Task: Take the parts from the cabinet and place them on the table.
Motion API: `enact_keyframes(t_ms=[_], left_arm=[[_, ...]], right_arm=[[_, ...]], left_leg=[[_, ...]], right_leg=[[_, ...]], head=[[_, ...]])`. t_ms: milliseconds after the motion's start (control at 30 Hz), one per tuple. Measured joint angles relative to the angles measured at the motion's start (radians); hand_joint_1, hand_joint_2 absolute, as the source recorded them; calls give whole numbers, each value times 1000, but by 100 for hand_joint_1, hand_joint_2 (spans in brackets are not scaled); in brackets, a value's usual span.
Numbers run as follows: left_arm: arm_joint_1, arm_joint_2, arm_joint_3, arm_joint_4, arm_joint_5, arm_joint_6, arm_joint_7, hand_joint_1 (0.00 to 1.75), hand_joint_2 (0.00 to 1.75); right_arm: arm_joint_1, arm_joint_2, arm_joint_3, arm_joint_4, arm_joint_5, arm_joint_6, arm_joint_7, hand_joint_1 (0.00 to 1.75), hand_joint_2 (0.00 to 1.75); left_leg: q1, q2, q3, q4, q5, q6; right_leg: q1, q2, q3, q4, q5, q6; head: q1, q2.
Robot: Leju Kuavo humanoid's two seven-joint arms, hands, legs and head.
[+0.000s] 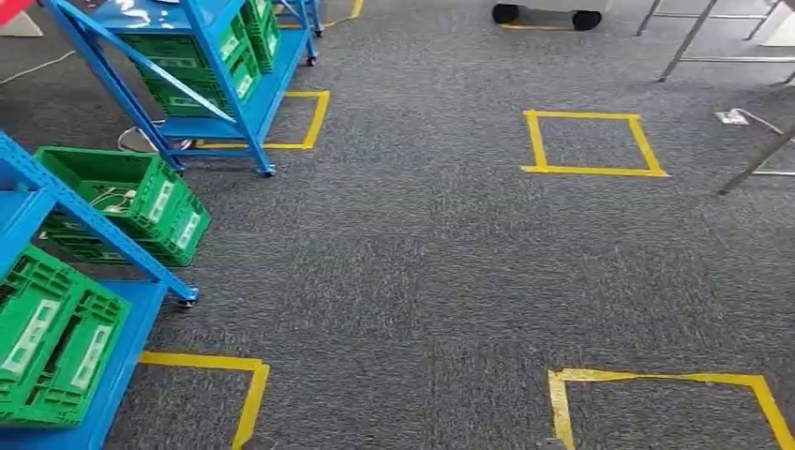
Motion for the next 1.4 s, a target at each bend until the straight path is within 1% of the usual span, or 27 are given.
enact_keyframes(t_ms=[67, 100, 167, 200, 233, 300, 367, 400, 467, 533, 600, 667, 700, 733, 767, 800, 900, 967, 1000, 1067, 1100, 1133, 1200, 1233, 1267, 1300, 1400], left_arm=[[1, 1, 0, 0, 0, -1, 0, 0, 0], [2, 2, 0, 0, 0, -1, 0, 0, 0], [3, 3, 0, 0, 0, -1, -2, 0, 0], [3, 3, 0, 0, 0, -1, -2, 0, 0], [2, 0, 0, 0, 0, -1, -2, 0, 0], [-3, -1, 0, 0, 0, -2, -3, 0, 0], [3, 0, 0, 0, -1, -3, -3, 0, 0], [3, 0, 0, 0, -1, -3, -3, 0, 0], [1, -1, 0, 0, -1, -3, -3, 0, 0], [-1, -1, -1, 0, -1, -4, -3, 0, 0], [1, 0, -1, 0, -1, -3, -3, 0, 0], [1, 0, -1, 0, -1, -4, -3, 0, 0], [1, -1, -1, 0, -1, -4, -3, 0, 0], [1, -2, -1, 0, -1, -4, -3, 0, 0], [0, -2, 0, 0, -1, -4, -3, 0, 0], [0, -2, 0, 0, -1, -5, -3, 0, 0], [4, 1, 0, 0, -1, -7, -3, 0, 0], [2, 1, 0, 0, -1, -7, -3, 0, 0], [0, 2, 0, 0, -1, -7, -3, 0, 0], [0, 2, 0, 0, -1, -7, -3, 0, 0], [2, 2, 0, 0, -1, -7, -3, 0, 0], [3, 2, 0, 0, -1, -7, -3, 0, 0], [3, 3, 0, 0, -1, -7, -3, 0, 0], [3, 3, 0, 0, -1, -7, -3, 0, 0], [1, 1, 0, 0, -1, -7, -3, 0, 0], [-3, 1, 0, 0, -1, -7, -4, 0, 0], [3, 1, 0, 0, 0, -10, -4, 0, 0]], right_arm=[[4, 0, 0, 0, 2, 0, 3, 0, 0], [4, 0, 0, 0, 3, 0, 4, 0, 0], [0, 0, 0, 0, 5, 0, 4, 0, 0], [-1, 0, 0, 1, 7, 0, 5, 0, 0], [-1, -1, 0, 0, 9, 0, 5, 0, 0], [-1, -2, 0, 0, 13, -1, 6, 0, 0], [-5, -2, 1, 0, 18, -1, 6, 0, 0], [-7, -2, 2, 0, 19, -1, 7, 0, 0], [-6, -2, 2, 1, 21, 0, 8, 0, 0], [-2, -2, 3, 1, 22, 0, 12, 0, 0], [1, -2, 4, 2, 24, 0, 13, 0, 0], [1, -2, 8, 2, 25, 0, 13, 0, 0], [0, -2, 8, 2, 27, 0, 13, 0, 0], [0, -3, 9, 2, 28, 0, 13, 0, 0], [0, -3, 10, 3, 30, 0, 13, 0, 0], [-1, -3, 10, 3, 32, 0, 13, 0, 0], [-4, -3, 10, 3, 35, 0, 14, 0, 0], [-5, -3, 10, 4, 36, 0, 14, 0, 0], [-3, -3, 10, 4, 36, 0, 14, 0, 0], [3, -3, 10, 5, 36, 0, 14, 0, 0], [3, -3, 10, 5, 36, 0, 14, 0, 0], [2, -3, 10, 5, 36, 0, 14, 0, 0], [-2, -3, 10, 5, 36, 0, 14, 0, 0], [-3, -3, 10, 5, 36, 0, 14, 0, 0], [-3, -3, 10, 5, 36, 0, 14, 0, 0], [-2, -3, 10, 5, 39, 0, 14, 0, 0], [-6, -3, 11, 5, 43, 0, 16, 0, 0]], left_leg=[[3, 9, -61, 130, -42, -11], [6, 11, -60, 129, -26, -16], [13, 21, 1, 12, 53, -26], [15, 43, 49, -75, 92, -31], [15, 103, 89, -144, 105, -39], [10, 82, 90, -156, 94, -9], [4, 62, 89, -156, 90, 7], [9, 51, 91, -159, 95, 17], [10, 36, 91, -159, 97, 29], [7, 11, 90, -159, 97, 34], [5, -16, 92, -159, 96, 35], [4, -46, 95, -159, 96, 35], [5, -61, 97, -159, 96, 35], [7, -72, 97, -159, 97, 33], [1, -83, 93, -154, 97, 27], [6, -95, 88, -154, 100, 21], [12, -123, 79, -161, 110, -2], [6, -38, 55, -106, 58, -7], [5, -10, 20, -30, 15, -11], [7, 9, -49, 123, -48, -17], [7, 11, -60, 149, -47, -19], [7, 13, -47, 130, -24, -21], [8, 30, 32, -15, 58, -21], [7, 65, 83, -104, 92, -21], [1, 115, 112, -159, 89, -25], [2, 97, 109, -163, 87, -4], [-2, 68, 102, -164, 89, 15]], right_leg=[[-1, -39, 1, 1, -4, 0], [-2, -53, 1, 2, -6, 2], [-9, -78, 3, 6, -11, 10], [-12, -87, 5, 10, -15, 17], [-8, -95, 4, 17, -22, 27], [-2, -111, -5, 32, -33, 37], [-5, -130, 15, 25, -35, 42], [-12, -120, 12, 30, -41, 49], [-15, -42, -23, 114, -100, 54], [-13, -23, -108, 295, -176, 56], [-13, -22, -152, 360, -179, 51], [-11, -14, -108, 247, -95, 40], [-11, 5, -64, 149, -43, 34], [-13, 52, -32, 69, -17, 29], [-16, 69, -22, 48, -27, 26], [-15, 61, -11, 40, -32, 34], [-12, 35, -9, 33, -23, 25], [-14, 10, -3, 21, -16, 13], [-13, -5, -4, 21, -17, 12], [-10, -39, -5, 21, -18, 9], [-10, -54, -5, 22, -18, 9], [-11, -66, -4, 22, -19, 10], [-13, -89, -1, 22, -21, 13], [-13, -99, 3, 23, -24, 18], [0, -108, 1, 30, -30, 27], [0, -115, -6, 34, -31, 31], [-2, -147, 9, 29, -31, 42]], head=[[-1, 0], [-2, 0], [0, 0], [-2, 0], [-4, 0], [-2, 0], [3, 0], [2, 0], [10, 0], [18, 0], [18, 0], [19, 0], [19, 0], [19, 0], [17, 0], [19, 0], [17, 0], [10, 0], [4, 0], [4, 0], [4, 0], [3, 0], [3, 0], [3, 0], [2, 0], [1, 0], [9, 0]])
